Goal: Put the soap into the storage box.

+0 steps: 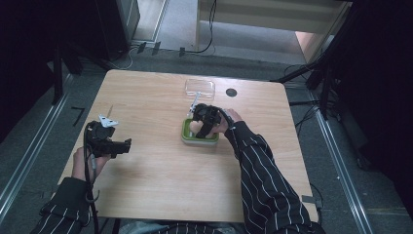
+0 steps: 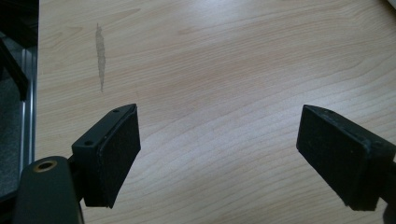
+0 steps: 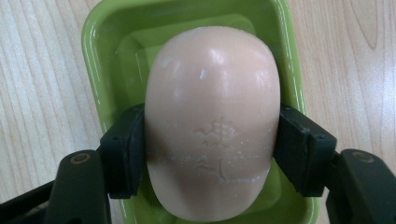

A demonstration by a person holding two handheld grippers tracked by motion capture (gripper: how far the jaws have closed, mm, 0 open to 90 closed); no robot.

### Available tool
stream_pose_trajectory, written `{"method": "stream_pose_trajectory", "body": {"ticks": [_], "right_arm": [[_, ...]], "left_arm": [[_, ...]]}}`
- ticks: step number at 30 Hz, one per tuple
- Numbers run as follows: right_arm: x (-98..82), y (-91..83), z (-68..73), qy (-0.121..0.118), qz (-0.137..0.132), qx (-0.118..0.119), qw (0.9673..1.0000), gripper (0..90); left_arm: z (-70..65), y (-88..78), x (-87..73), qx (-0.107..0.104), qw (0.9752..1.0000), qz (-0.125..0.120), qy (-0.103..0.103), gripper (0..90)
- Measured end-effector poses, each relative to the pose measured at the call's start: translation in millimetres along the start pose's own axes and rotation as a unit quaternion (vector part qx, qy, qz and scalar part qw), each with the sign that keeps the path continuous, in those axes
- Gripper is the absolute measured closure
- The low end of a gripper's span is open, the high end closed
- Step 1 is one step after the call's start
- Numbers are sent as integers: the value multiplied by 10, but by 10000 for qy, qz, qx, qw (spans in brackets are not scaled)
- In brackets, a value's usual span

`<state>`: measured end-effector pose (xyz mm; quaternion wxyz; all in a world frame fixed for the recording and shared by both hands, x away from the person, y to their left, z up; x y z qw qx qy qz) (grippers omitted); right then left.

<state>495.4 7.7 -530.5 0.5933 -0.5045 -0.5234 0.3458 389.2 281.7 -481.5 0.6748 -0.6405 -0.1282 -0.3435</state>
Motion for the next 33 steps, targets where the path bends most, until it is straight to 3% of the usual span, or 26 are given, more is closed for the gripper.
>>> {"method": "stream_pose_trajectory", "body": {"ticks": [21, 29, 33], "right_arm": [[-9, -3, -24, -57, 46, -35, 10000, 320], [-16, -47, -46, -106, 30, -115, 9999, 276], [-23, -85, -49, 15, -16, -143, 9999, 225]], "left_arm": [[0, 0, 0, 7, 10000, 4, 7, 144], [2, -4, -3, 3, 10000, 8, 1, 144], [0, 0, -1, 4, 10000, 4, 7, 144]]}}
Point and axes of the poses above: each handheld gripper's, and its own axes: y roughly forward along the jaws, x roughly out of its top, z roughly to its left, the point moved 9 cm from there along y, roughly forward along the jaws, and after that the axes turned 1 degree about z, right-handed, at the moved point
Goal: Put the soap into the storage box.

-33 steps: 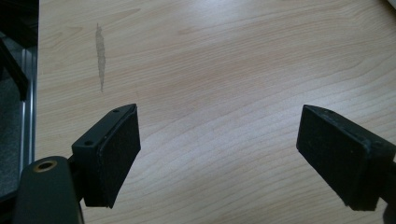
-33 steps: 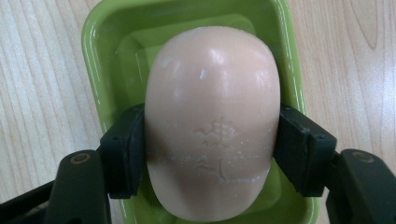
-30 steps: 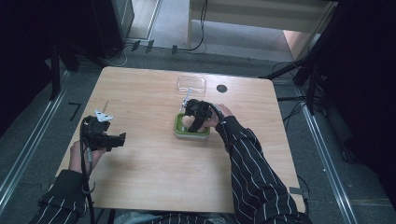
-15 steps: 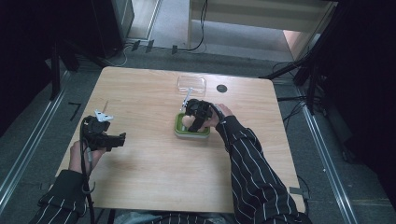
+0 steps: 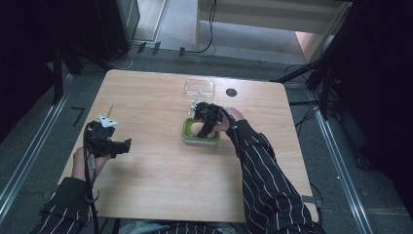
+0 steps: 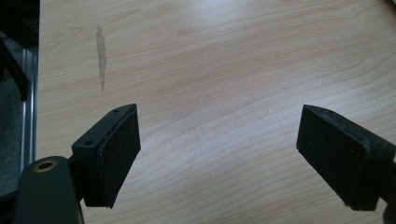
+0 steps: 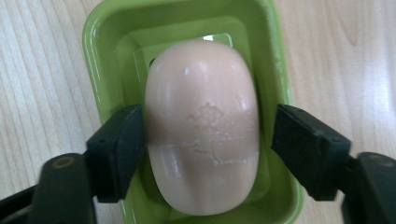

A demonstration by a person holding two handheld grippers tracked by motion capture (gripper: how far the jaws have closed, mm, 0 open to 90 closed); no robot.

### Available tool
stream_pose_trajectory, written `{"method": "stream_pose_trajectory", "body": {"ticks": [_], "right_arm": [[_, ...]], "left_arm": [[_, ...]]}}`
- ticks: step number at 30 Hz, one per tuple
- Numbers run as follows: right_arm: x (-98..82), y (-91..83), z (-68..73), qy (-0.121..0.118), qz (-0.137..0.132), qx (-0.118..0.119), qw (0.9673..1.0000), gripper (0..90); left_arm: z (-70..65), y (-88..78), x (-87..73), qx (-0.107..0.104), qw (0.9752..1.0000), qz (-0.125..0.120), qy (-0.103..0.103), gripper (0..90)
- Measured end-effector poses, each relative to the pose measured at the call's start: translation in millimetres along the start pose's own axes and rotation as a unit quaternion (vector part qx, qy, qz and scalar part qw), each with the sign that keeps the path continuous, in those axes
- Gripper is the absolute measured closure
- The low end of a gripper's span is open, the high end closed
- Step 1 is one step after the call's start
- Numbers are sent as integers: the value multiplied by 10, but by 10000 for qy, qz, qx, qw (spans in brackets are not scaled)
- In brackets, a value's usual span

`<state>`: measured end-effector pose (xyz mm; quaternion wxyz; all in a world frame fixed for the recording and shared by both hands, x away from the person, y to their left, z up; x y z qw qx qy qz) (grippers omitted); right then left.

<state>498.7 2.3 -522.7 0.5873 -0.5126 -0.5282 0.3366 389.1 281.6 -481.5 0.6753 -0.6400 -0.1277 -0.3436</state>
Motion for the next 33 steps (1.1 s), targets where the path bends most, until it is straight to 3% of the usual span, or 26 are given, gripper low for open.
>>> {"method": "stream_pose_trajectory", "body": {"ticks": [5, 6, 10, 17, 21, 30, 33], "right_arm": [[-33, -68, -27, 111, -18, -83, 9999, 194], [-39, -128, -22, 280, -83, -79, 9995, 178], [-78, -205, -9, 551, 20, -131, 9984, 137], [-106, -335, 13, 786, -61, -170, 9967, 117], [-131, -456, 51, 999, -140, -241, 9946, 103], [-250, -594, 106, 1227, -231, -336, 9916, 96], [-296, -644, 114, 1403, -243, -384, 9891, 88]], "left_arm": [[6, 2, -1, 0, 10000, 6, -7, 144], [5, 3, 0, 0, 10000, 7, -8, 144], [-10, 1, 5, -10, 10000, -12, -2, 144], [10, -19, -8, 17, 10000, -19, -35, 144], [-2, -11, 4, 5, 10000, -2, 3, 145], [-23, 7, 37, -5, 10000, -23, 12, 145], [-59, 8, 25, -49, 10000, -7, 74, 144]]}}
Point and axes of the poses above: each handheld gripper's, and its own axes: y roughly forward along the jaws, x roughly out of its top, z roughly to its left, the point moved 9 cm from there along y, roughly forward along the jaws, and after that the axes turned 1 degree about z, right-handed, at the moved point
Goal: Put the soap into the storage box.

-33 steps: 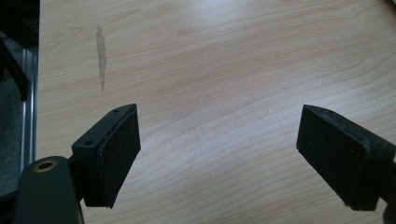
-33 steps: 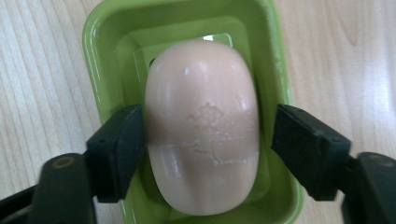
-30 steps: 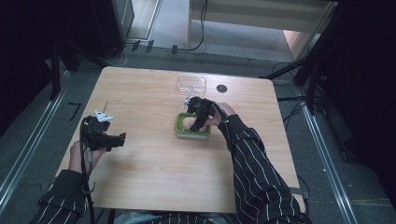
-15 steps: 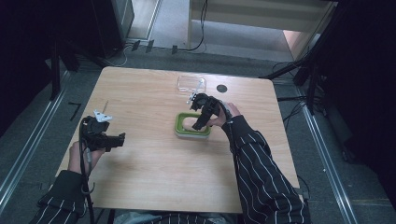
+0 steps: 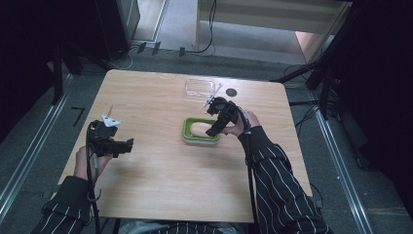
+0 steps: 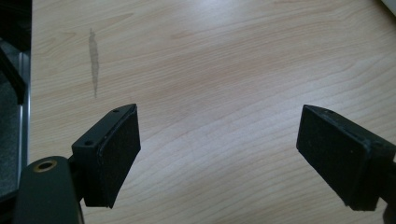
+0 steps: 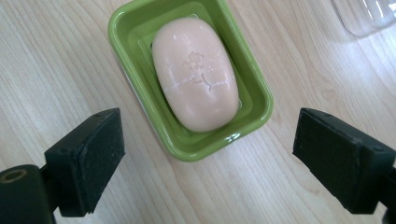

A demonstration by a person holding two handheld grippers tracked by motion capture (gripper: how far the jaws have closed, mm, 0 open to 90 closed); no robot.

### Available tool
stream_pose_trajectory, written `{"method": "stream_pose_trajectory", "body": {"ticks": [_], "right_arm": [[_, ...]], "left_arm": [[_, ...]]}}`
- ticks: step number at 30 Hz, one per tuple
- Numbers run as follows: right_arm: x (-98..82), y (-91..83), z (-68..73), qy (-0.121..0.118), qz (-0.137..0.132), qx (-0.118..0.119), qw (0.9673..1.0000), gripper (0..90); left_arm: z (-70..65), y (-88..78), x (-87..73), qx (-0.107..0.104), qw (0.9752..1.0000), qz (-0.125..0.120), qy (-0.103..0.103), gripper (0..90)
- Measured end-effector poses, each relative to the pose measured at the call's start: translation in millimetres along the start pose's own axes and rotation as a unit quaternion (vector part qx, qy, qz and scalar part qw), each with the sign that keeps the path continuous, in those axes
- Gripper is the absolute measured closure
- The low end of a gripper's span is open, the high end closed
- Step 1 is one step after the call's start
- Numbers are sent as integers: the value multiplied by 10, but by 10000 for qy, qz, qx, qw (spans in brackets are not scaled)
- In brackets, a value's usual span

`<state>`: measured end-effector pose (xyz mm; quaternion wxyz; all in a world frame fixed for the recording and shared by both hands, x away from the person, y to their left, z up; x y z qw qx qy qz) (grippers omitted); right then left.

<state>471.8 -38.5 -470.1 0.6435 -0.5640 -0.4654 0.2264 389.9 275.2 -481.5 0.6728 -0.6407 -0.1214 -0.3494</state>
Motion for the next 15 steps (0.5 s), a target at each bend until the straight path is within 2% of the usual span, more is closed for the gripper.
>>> {"method": "stream_pose_trajectory", "body": {"ticks": [2, 5, 10, 12, 14, 15], "right_arm": [[-5, -11, -6, 11, -14, -22, 10000, 85], [-36, -80, -20, 193, -90, -132, 9997, 84], [-98, -146, -42, 270, -165, -207, 9993, 84], [-189, -188, -57, 432, -202, -260, 9985, 84], [-212, -196, -61, 465, -221, -271, 9983, 84], [-296, -218, -72, 611, -245, -312, 9973, 84]], "left_arm": [[11, -6, -6, -4, 10000, -14, -13, 145], [73, -34, -38, 66, 9999, -16, -108, 144], [67, -40, -49, 53, 9999, -14, -104, 145], [76, -43, -45, 78, 9999, -33, -131, 144], [75, -40, -45, 75, 9999, -26, -127, 145], [68, -40, -44, 69, 9999, -3, -97, 145]]}}
Point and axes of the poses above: each handheld gripper's, and its own axes: y roughly forward along the jaws, x roughly out of its top, z roughly to its left, the point moved 9 cm from there along y, roughly forward along the jaws, and after that the axes turned 1 degree about z, right-handed, at the moved point
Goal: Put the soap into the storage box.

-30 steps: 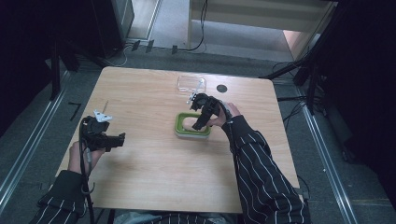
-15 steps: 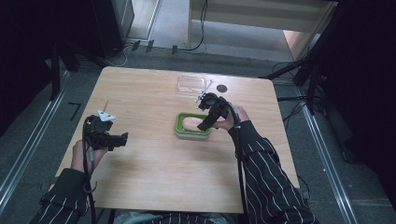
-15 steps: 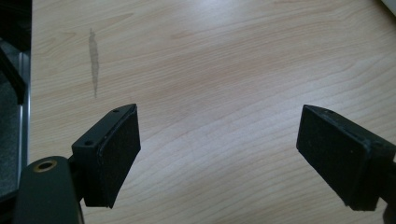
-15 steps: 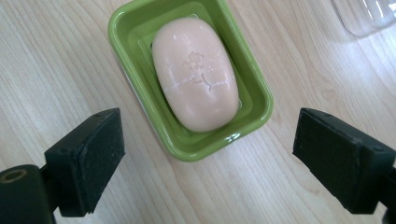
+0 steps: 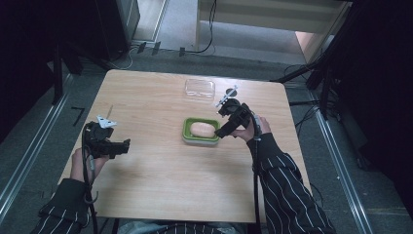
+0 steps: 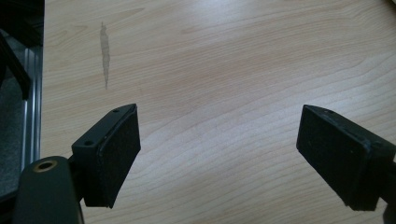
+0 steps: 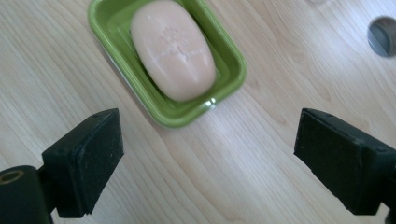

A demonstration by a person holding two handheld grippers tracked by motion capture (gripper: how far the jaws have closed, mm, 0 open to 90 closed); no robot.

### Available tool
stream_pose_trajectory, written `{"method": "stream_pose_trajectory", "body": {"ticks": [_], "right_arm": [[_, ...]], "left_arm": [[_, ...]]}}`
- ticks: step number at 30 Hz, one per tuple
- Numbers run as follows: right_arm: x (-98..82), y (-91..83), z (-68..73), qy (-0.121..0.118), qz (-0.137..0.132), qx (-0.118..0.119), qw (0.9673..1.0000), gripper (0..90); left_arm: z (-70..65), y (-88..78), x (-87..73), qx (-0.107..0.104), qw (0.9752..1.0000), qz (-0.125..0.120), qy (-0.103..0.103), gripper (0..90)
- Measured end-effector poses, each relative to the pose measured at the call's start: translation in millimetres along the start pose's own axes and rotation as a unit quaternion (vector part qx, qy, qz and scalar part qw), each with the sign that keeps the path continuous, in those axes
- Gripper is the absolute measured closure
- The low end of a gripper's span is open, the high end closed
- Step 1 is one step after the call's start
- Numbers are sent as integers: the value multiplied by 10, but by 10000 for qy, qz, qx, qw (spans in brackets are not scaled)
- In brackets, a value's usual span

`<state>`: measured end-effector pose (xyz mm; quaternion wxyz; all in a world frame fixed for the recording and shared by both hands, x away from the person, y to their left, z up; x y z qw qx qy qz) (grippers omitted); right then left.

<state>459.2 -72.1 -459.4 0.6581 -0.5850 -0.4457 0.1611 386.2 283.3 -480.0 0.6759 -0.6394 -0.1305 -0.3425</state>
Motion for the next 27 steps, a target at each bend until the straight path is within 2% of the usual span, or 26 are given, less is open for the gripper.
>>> {"method": "stream_pose_trajectory", "body": {"ticks": [11, 19, 27], "right_arm": [[-405, -43, -25, 367, 53, -102, 9993, 86], [-669, -15, -5, 458, 150, -179, 9987, 87], [-798, 18, -50, 542, 197, -238, 9981, 94]], "left_arm": [[-22, 15, 21, 1, 10000, -11, 41, 144], [-35, 16, 38, -19, 10000, -31, 46, 145], [-63, 34, 67, -50, 9999, -34, 99, 144]]}}
Point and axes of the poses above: each handheld gripper's, and its own axes: y roughly forward along the jaws, x roughly out of its top, z roughly to its left, the point moved 9 cm from there along y, roughly forward along the jaws, and after that the axes turned 1 degree about z, right-handed, at the moved point
